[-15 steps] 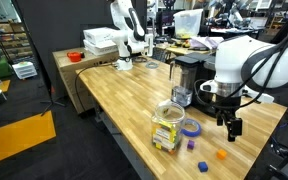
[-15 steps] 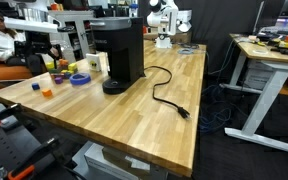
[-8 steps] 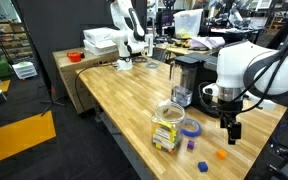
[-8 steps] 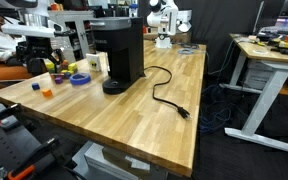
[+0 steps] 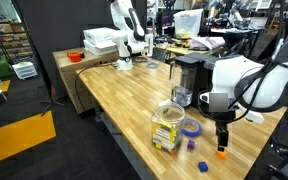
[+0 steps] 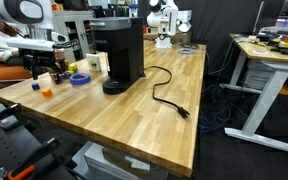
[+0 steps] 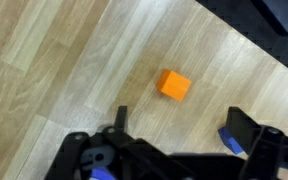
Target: Put the orange block in the clear container
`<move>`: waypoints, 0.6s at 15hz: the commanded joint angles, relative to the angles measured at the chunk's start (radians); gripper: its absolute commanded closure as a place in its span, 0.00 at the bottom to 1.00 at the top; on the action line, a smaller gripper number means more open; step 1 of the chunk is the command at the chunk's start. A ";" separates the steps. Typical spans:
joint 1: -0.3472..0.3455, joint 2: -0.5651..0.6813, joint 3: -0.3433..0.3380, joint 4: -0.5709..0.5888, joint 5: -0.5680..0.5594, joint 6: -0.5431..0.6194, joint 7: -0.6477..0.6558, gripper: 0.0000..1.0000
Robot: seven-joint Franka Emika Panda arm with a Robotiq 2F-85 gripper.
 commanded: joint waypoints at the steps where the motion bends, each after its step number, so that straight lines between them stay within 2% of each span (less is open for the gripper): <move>1: -0.032 0.006 0.029 0.004 -0.016 0.002 0.015 0.00; 7: -0.034 0.006 0.031 0.005 -0.014 0.002 0.020 0.00; 9: -0.008 -0.005 -0.005 0.002 -0.066 -0.002 0.091 0.00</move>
